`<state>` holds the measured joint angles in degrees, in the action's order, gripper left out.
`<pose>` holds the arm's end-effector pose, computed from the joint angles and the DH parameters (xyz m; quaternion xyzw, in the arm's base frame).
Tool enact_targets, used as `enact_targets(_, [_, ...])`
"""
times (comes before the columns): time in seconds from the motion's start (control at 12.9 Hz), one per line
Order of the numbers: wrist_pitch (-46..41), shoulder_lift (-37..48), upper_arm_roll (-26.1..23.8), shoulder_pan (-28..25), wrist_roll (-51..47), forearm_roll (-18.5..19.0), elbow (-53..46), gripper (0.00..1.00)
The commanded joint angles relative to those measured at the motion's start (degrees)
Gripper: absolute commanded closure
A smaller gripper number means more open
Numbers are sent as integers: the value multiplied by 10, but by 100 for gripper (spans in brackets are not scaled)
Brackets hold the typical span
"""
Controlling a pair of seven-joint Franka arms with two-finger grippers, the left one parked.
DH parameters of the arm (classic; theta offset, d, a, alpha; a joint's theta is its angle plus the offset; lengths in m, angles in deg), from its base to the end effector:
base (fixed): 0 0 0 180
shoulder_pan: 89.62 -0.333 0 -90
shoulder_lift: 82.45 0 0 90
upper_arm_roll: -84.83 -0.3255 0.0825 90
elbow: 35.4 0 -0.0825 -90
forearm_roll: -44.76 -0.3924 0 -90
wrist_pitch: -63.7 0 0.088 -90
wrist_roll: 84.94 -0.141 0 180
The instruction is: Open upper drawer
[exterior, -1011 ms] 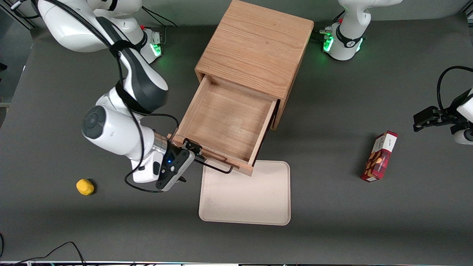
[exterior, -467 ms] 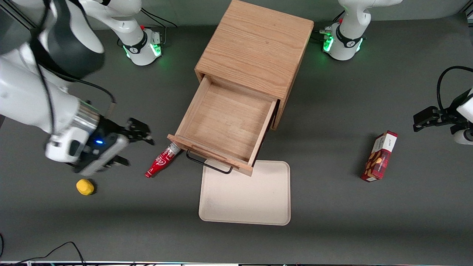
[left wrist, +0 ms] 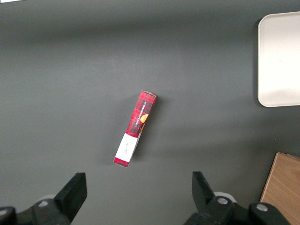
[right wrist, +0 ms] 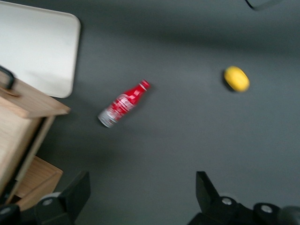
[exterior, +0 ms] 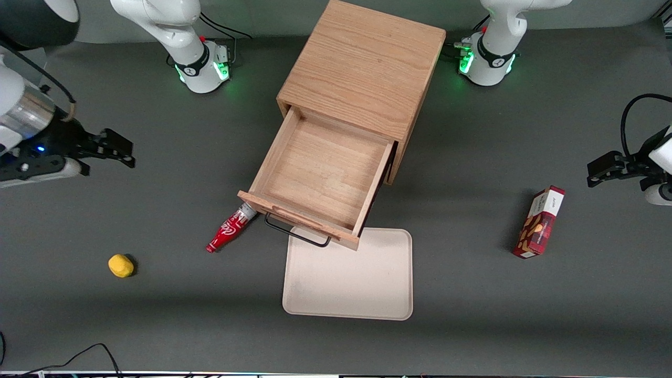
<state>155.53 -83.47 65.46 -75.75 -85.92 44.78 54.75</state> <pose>0.5692 0.0532 0.5920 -0.9992 -0.0394 -0.0061 0.0031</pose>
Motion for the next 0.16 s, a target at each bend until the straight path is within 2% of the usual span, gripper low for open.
enact_targets(0.0, [5, 60, -1, 31, -19, 6, 73, 0])
enact_targets(0.08, [3, 59, -1, 37, -19, 6, 71, 0])
